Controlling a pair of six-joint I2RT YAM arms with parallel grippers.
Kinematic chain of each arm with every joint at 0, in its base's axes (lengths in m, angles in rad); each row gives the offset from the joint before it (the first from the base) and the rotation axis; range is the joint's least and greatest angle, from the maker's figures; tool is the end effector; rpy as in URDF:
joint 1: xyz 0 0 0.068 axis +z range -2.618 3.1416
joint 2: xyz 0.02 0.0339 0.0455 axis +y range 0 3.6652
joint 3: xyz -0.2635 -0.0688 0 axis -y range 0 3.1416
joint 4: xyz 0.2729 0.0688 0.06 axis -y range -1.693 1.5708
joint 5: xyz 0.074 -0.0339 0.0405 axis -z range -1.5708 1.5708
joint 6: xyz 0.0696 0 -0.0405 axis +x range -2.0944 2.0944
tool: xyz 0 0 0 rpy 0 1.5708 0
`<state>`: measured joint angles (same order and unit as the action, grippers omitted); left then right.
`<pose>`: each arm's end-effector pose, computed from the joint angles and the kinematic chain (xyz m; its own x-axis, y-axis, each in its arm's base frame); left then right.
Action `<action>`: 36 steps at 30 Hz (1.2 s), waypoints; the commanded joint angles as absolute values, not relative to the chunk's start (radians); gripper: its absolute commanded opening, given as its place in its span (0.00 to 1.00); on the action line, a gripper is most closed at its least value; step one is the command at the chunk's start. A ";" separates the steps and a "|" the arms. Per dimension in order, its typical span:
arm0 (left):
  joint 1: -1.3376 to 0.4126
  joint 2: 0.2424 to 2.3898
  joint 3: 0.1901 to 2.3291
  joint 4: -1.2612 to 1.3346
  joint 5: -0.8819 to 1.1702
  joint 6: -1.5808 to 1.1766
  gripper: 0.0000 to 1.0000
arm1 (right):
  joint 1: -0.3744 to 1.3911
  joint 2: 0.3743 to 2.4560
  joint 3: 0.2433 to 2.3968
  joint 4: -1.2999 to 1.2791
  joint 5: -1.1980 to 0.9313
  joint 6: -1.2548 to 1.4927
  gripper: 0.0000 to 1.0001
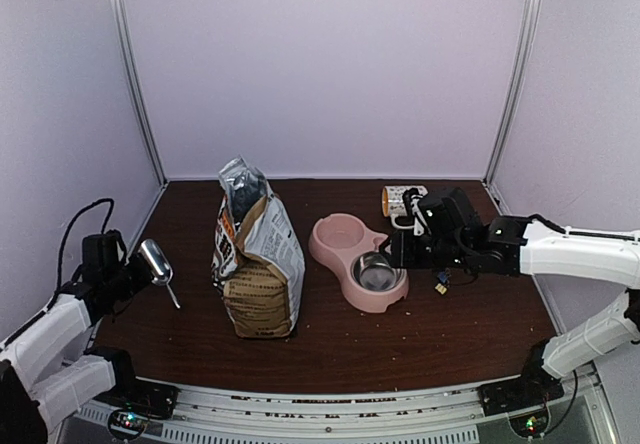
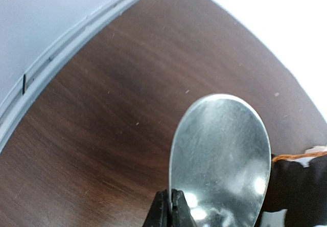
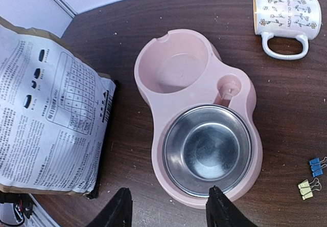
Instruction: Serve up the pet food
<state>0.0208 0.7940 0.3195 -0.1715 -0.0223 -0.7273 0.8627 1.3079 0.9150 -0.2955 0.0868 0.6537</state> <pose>0.2200 0.0061 0.1437 -0.4239 -0.6737 -0.6054 -0.4290 0.7380 -0.5209 0.2240 0.2523 0.2278 -0.7617 0.0419 -0.6465 -0.3149 0.8482 0.4259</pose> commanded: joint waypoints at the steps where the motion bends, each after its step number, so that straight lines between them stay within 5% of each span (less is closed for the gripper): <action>1: 0.031 0.623 0.388 -0.259 0.035 -0.781 0.00 | 0.867 1.220 0.891 -0.238 0.088 0.618 0.51; 15: -0.053 0.405 0.721 -0.395 0.143 -0.895 0.00 | 1.031 1.126 0.976 -0.080 -0.027 0.478 0.62; 36: -0.711 0.676 0.860 0.055 -0.130 -0.897 0.00 | 1.254 1.311 1.259 -0.066 0.044 0.374 0.67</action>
<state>-0.6384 0.6304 0.8288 -0.1249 -0.0551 -0.9108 1.2407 1.3010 1.2247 -0.0917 0.0174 0.3878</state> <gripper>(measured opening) 0.037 0.677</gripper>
